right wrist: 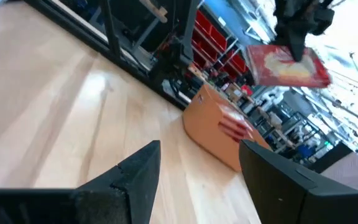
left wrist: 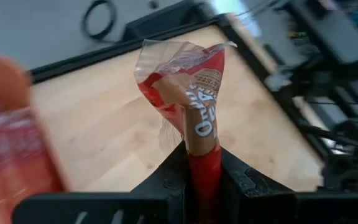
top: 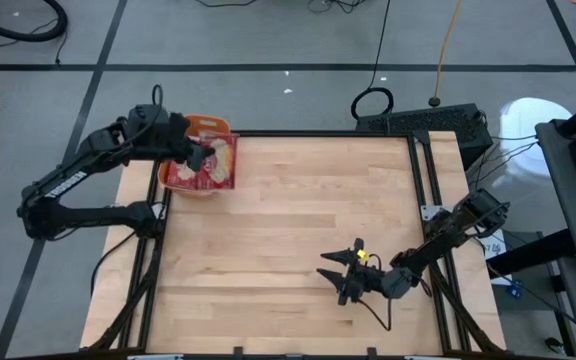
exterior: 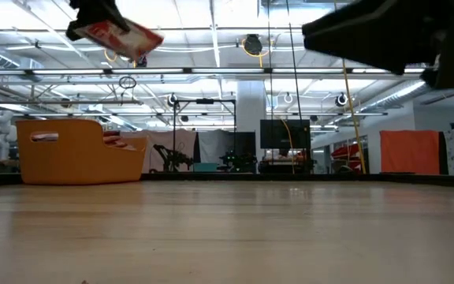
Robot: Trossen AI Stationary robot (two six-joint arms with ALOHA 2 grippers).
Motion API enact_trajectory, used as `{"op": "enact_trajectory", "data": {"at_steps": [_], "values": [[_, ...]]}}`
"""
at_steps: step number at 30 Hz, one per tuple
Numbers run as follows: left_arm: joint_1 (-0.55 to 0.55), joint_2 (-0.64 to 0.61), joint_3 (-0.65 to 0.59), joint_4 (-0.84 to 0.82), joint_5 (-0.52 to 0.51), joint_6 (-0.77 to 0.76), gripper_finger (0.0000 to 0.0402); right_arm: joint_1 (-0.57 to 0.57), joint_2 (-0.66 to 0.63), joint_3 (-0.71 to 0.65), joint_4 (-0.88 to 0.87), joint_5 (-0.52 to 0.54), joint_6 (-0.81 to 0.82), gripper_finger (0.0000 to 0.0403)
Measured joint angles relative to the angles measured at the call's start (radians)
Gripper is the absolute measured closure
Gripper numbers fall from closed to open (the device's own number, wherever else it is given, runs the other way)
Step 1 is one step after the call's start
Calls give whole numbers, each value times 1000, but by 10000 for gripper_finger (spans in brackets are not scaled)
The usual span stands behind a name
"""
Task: Sort popcorn bags into baskets
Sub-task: Put the red popcorn bag into the orange bin
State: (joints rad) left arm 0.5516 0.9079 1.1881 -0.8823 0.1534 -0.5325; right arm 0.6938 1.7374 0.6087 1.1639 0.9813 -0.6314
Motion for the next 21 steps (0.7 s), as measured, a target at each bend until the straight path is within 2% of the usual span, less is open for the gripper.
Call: {"op": "enact_trajectory", "data": {"at_steps": [12, 21], "values": [[257, 51, 0, -205, 0, 190, 355, -75, 0, -60, 59, -23, 25, 191], [435, 117, 0, -267, -22, 347, 355, -105, 0, -60, 59, -138, 110, 191]]}}
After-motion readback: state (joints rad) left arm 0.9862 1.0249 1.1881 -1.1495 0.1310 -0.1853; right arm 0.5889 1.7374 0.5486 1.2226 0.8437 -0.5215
